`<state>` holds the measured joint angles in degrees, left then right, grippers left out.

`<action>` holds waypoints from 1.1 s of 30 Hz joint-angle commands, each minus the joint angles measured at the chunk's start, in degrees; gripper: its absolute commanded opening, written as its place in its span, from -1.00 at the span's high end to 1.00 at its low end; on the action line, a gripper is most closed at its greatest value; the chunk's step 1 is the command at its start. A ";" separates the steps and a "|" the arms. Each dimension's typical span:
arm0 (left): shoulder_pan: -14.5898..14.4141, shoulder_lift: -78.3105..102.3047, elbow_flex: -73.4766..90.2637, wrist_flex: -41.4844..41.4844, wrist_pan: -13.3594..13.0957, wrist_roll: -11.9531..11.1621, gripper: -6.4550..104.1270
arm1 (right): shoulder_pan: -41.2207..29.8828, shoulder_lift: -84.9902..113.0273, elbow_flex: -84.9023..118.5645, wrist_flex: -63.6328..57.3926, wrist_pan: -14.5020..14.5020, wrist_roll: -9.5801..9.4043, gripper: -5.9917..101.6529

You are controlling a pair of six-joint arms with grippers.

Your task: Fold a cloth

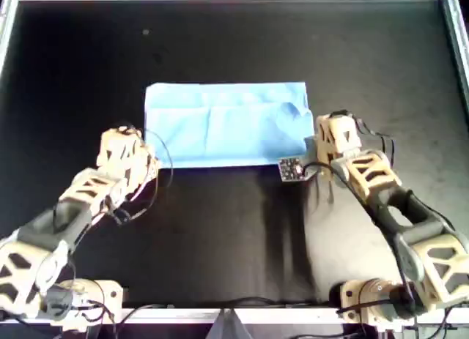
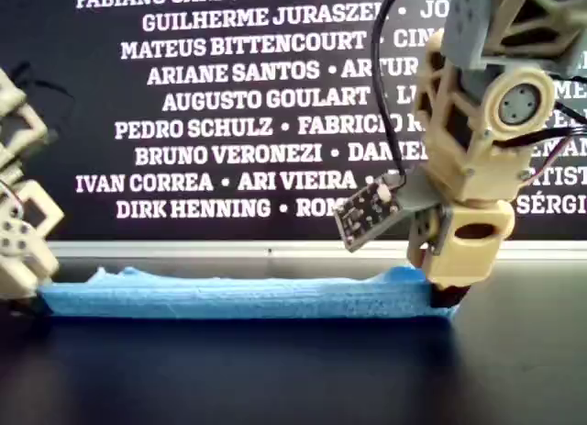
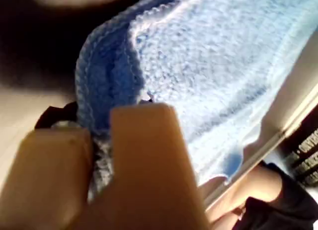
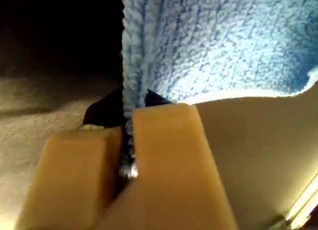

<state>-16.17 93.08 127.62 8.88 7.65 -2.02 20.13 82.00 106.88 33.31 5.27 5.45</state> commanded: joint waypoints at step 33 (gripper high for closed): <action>-4.39 5.98 4.48 -0.26 -0.62 0.70 0.89 | 5.63 9.76 7.82 0.97 1.32 -0.18 0.80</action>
<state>-20.30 96.50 132.36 8.88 6.59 -1.85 25.58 89.21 115.58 33.31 6.42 5.10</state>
